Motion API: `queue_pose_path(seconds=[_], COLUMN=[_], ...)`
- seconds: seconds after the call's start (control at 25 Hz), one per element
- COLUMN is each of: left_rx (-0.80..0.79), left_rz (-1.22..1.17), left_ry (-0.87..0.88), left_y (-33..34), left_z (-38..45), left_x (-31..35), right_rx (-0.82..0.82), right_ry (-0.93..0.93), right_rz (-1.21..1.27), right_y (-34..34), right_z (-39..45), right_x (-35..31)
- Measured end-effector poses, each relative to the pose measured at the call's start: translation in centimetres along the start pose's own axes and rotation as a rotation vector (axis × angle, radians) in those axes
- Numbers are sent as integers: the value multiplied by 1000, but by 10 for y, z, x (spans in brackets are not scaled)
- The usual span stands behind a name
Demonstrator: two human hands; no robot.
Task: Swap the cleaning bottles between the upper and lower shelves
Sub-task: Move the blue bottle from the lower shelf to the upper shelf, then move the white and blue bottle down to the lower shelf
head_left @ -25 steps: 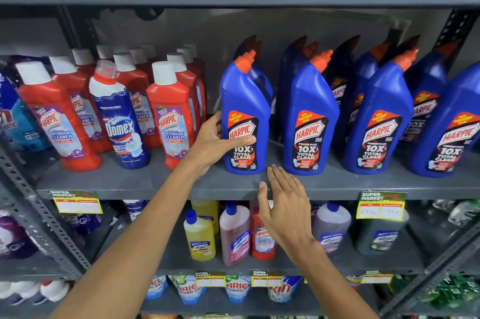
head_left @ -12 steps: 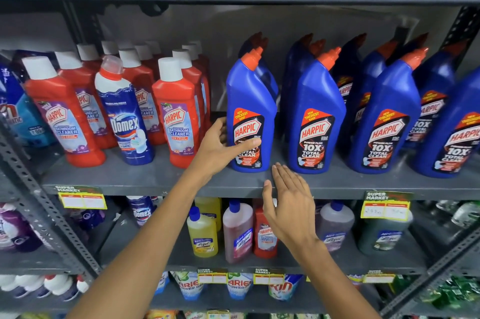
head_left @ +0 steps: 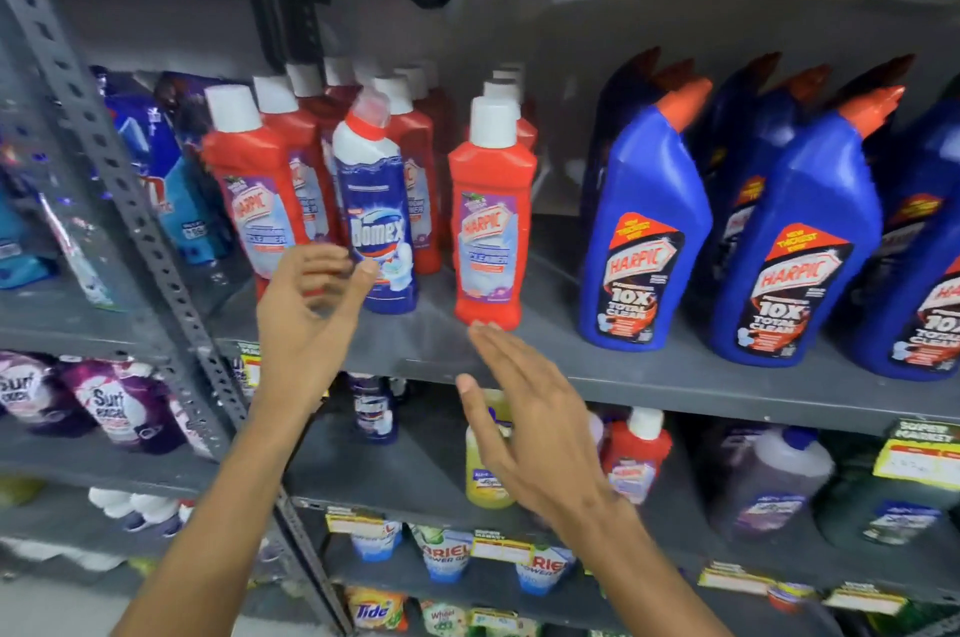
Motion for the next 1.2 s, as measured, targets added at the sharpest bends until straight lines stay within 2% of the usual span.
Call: queue_pose_path(seconds=[0.08,0.2,0.32,0.48,0.68,0.8,0.92,1.08,1.2], left_rx=[-100,-281,-380,-459,-407,-359,-300,-340,-482], left_rz=[-21,-78,-98,-155,-200,-236,-266,-209,-142], left_ry=[-19,-23,-2,-59,-39,35,3,-145,-287], left_y=[10,35,50,58,34,-6,-61,-86,-77], left_z=[26,53,76,93,82,49,7,-57,-102], left_x=[-15,-28,-34,-42,-20,9,7,-53,-142], right_rx=[-55,-52,13,69,88,94,97,113,113], right_ry=[5,60,64,79,63,52,49,47,52], right_rz=[-42,-104,-221,-336,-353,-350,-337,-339,-350], right_y=[38,75,94,101,98,99,102,98,99], right_z=[17,34,41,43,41,41,40,42,41], right_x=[-16,-21,-26,-30,-30,-31,-29,-31,-30])
Point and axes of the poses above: each hand's wrist, its own z-axis towards the middle knuckle, its own y-axis out of the palm, x = y × z, the point moved 10 cm from there along z, towards the middle knuckle, and after that the axes turned 1 degree about z, right-handed, at the moved point
